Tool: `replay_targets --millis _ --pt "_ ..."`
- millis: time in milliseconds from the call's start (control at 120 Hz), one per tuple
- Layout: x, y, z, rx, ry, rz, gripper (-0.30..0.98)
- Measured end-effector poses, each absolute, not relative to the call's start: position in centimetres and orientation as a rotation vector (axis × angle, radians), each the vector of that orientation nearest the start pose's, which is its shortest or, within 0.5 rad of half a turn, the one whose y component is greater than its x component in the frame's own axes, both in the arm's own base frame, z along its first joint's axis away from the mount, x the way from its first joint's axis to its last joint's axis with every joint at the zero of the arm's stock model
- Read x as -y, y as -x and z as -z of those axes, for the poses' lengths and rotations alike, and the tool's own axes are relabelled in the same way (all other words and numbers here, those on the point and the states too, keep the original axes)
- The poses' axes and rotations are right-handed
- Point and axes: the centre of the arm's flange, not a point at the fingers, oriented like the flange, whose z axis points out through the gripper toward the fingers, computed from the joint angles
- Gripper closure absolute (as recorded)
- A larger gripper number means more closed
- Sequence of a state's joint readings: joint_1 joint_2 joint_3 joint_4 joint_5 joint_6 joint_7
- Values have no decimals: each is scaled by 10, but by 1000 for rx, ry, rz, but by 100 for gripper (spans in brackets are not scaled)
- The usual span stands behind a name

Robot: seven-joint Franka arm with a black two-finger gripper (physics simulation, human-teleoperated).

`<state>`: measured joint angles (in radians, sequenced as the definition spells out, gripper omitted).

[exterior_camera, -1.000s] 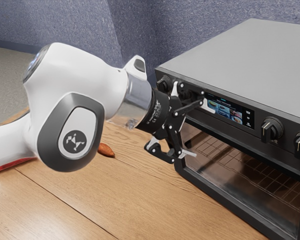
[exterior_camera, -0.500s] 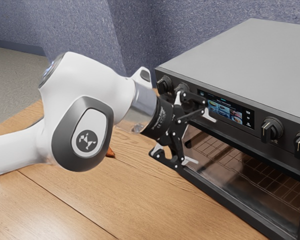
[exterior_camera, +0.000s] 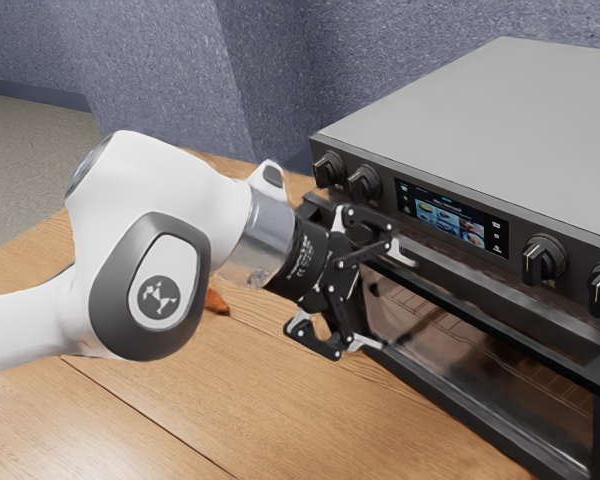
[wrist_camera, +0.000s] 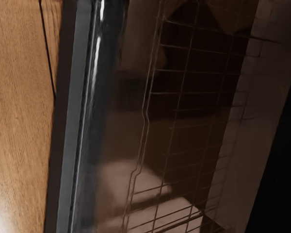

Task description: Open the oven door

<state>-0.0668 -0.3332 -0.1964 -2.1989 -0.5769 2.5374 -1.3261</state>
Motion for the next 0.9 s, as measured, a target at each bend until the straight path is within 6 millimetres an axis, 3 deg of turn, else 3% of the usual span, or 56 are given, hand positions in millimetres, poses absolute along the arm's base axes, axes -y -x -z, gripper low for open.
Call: replay_targets --millis 233,400,475,533,550,575,633,675,708,742,792,842,900 --pt "103 -447 -579 -1621 -1743 -223 0" --pt "91 -383 -586 -1663 -1649 -372 0" --pt "102 -339 -598 -1652 -1600 -560 0" --pt "115 -323 -603 -1630 -1613 -654 0" --pt "120 -323 -610 -1614 -1640 -676 0" --pt "124 -326 -636 -1575 -1694 -711 0" --pt "135 -344 -767 -1404 -1901 -793 1" --pt "106 -353 -835 -1313 -2022 -773 0" --pt "69 -368 -852 -1299 -2105 -717 0" --pt "45 -397 -837 -1338 -2203 -637 0" --pt "35 -428 -789 -1400 -2356 -494 0" --pt "37 -441 -747 -1437 -2474 -367 0" --pt "33 -442 -712 -1476 -2565 -255 0"
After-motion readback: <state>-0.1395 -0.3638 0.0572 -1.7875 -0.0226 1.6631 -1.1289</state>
